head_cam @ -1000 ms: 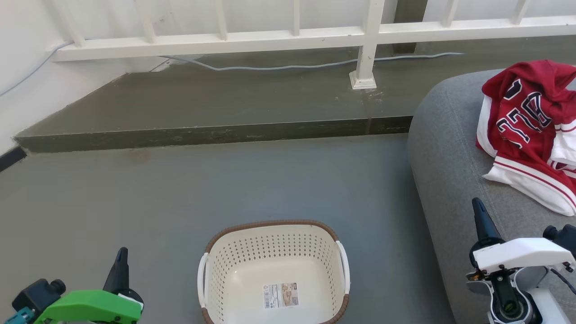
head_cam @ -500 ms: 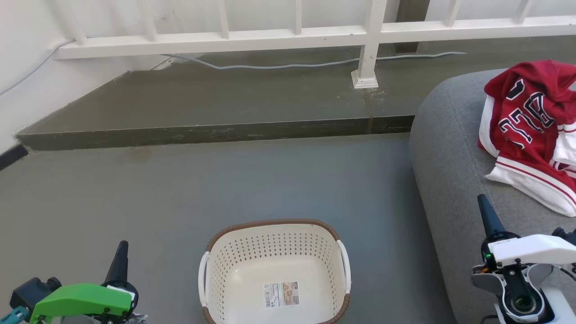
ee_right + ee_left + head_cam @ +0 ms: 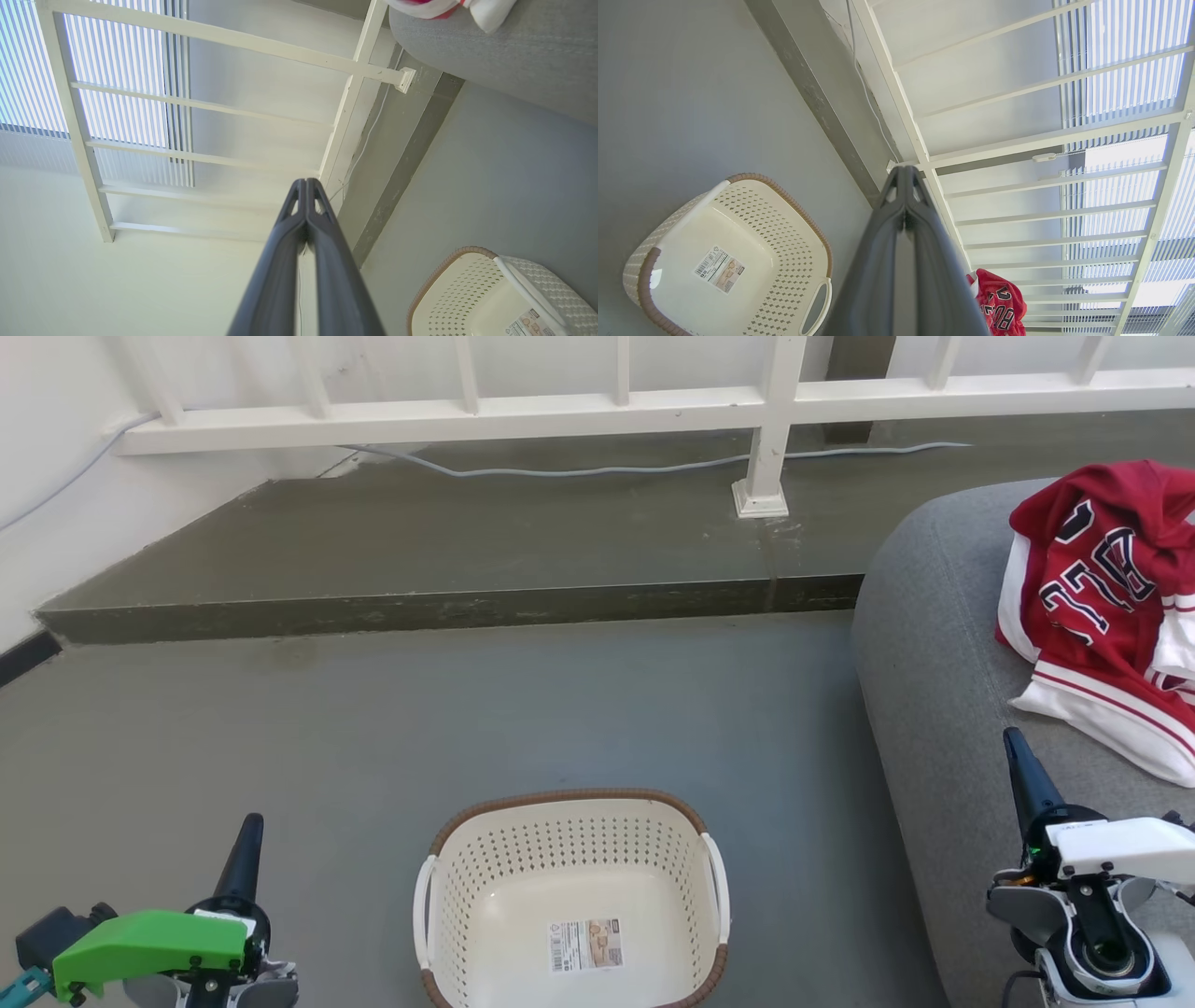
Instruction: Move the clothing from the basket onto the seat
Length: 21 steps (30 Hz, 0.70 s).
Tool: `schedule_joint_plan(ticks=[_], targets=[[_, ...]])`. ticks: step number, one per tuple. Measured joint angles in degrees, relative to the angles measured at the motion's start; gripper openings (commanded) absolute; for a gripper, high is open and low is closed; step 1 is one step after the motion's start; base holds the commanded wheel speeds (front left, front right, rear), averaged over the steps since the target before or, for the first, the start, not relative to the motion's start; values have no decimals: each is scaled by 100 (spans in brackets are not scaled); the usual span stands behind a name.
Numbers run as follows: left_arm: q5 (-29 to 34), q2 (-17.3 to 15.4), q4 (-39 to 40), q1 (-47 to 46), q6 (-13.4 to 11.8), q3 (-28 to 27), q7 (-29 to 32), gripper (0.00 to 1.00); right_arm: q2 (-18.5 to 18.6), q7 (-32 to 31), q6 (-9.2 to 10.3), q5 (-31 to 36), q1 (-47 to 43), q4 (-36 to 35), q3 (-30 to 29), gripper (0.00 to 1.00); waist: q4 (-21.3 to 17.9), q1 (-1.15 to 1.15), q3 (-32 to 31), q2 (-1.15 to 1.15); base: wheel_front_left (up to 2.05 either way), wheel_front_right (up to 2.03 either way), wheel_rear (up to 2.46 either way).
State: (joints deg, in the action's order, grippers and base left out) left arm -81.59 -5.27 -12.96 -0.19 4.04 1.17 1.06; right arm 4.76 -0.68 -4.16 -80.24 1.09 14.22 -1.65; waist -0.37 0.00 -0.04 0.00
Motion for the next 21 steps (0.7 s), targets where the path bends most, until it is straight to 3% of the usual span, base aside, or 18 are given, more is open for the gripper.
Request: schedule_joint_plan(ticks=[21], targets=[[-1187,148,-223,-249,252,-319,343,0,-92,-342,-238,-1352,204,133,-348,0,37,0,22,0,0,0,0]])
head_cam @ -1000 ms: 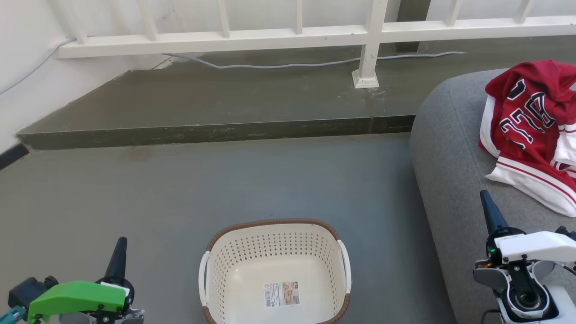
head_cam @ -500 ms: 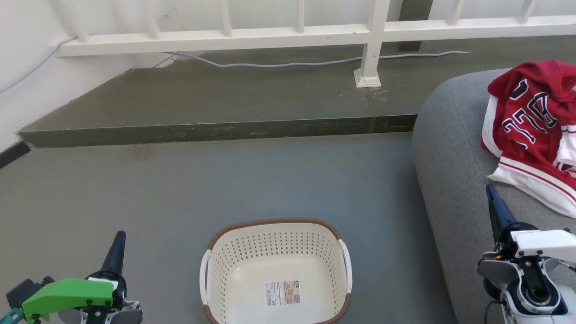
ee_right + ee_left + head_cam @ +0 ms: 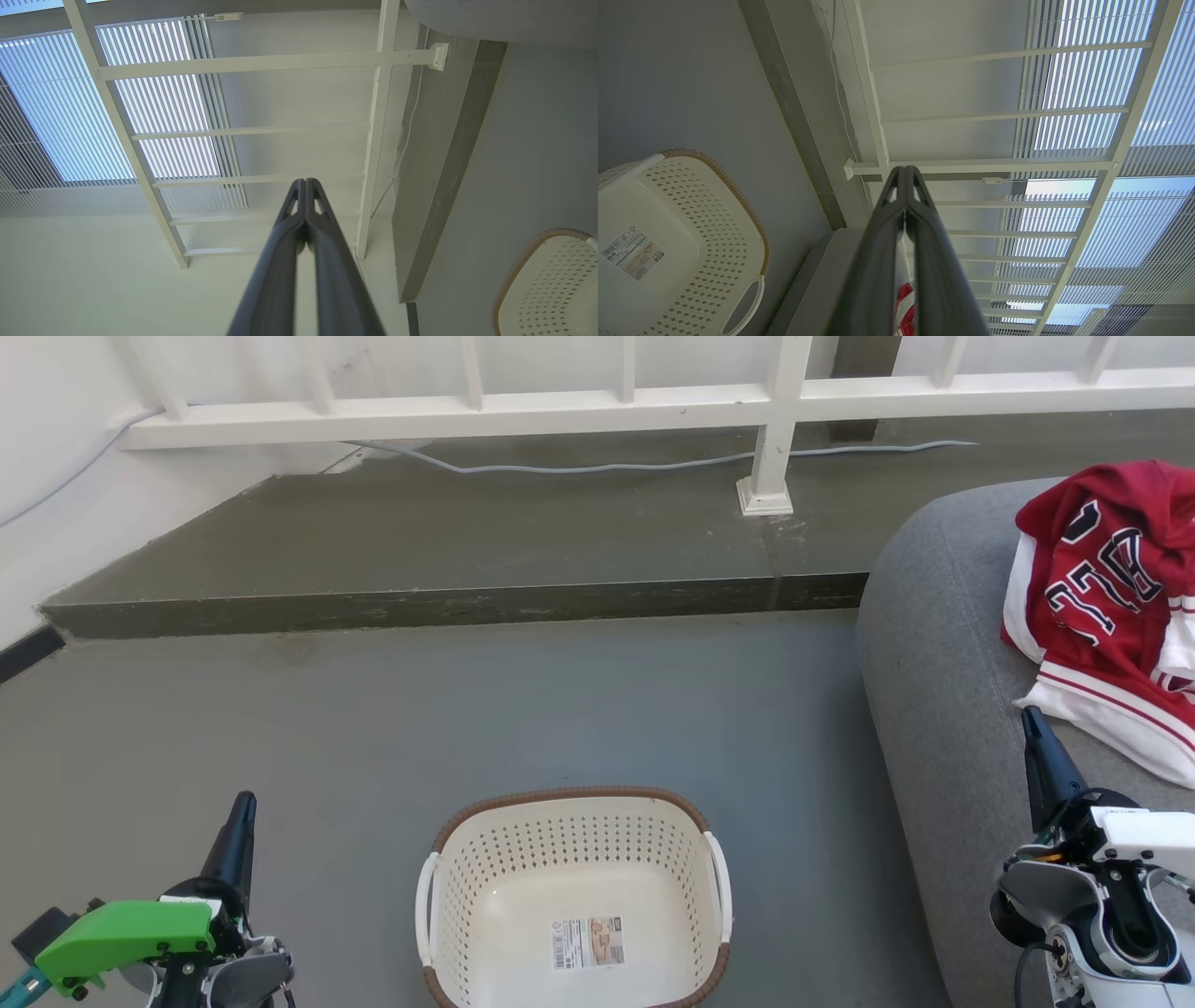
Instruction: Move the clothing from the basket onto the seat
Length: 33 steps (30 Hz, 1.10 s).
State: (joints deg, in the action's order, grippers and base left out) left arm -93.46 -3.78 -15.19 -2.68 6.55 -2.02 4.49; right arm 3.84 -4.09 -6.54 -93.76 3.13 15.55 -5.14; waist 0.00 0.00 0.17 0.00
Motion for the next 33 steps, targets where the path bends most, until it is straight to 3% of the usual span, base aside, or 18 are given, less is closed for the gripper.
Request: schedule_joint_plan(ticks=[33], targets=[[-7,38,-70,-56,8,-11,0,0,-3,-1,-1,-10,1,51,-11,0,0,0,-2,0,0,0,0]])
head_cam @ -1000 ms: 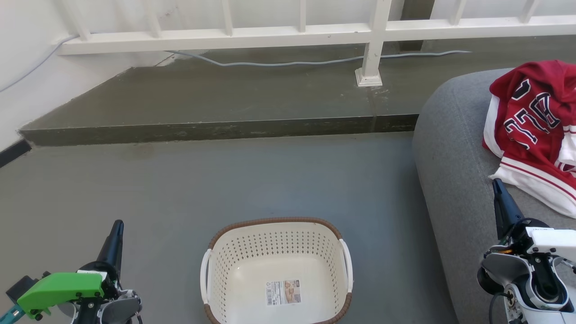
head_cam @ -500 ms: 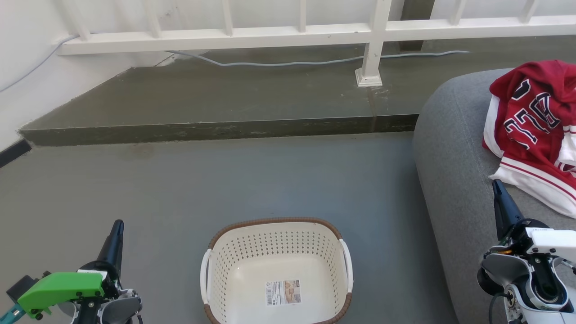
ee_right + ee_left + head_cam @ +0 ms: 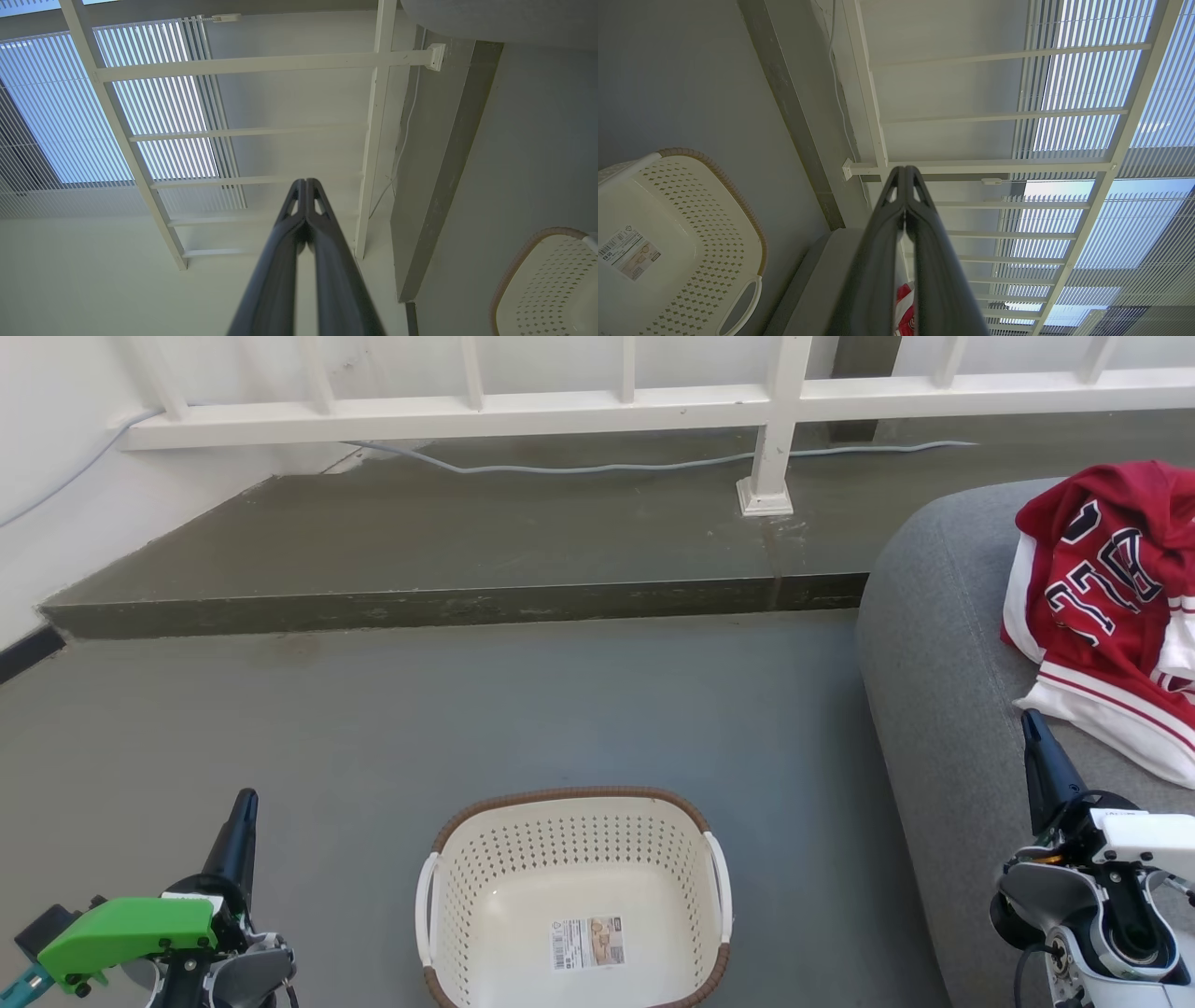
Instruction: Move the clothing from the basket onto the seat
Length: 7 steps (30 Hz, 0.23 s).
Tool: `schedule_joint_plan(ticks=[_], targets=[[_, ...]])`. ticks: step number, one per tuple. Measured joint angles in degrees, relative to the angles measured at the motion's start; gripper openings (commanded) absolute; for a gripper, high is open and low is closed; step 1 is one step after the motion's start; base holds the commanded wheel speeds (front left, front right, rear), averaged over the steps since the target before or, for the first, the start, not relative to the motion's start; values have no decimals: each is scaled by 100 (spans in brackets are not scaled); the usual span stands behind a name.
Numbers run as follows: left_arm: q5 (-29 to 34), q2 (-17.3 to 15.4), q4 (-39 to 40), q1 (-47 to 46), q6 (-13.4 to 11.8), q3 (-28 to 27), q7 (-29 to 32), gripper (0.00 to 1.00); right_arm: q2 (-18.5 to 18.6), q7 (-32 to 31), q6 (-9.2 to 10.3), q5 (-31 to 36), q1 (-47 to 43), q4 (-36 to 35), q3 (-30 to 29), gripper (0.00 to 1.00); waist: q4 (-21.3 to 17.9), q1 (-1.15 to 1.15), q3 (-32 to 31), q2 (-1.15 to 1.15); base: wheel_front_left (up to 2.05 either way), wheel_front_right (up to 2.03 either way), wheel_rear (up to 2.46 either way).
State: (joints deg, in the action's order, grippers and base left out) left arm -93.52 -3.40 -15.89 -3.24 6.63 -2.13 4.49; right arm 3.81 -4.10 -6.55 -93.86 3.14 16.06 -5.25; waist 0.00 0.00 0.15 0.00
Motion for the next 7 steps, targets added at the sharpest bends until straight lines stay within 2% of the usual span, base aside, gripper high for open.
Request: schedule_joint_plan(ticks=[7], targets=[[0,2,-3,-1,0,-2,1,0,-1,0,0,0,0,4,-1,0,0,0,0,0,0,0,0]])
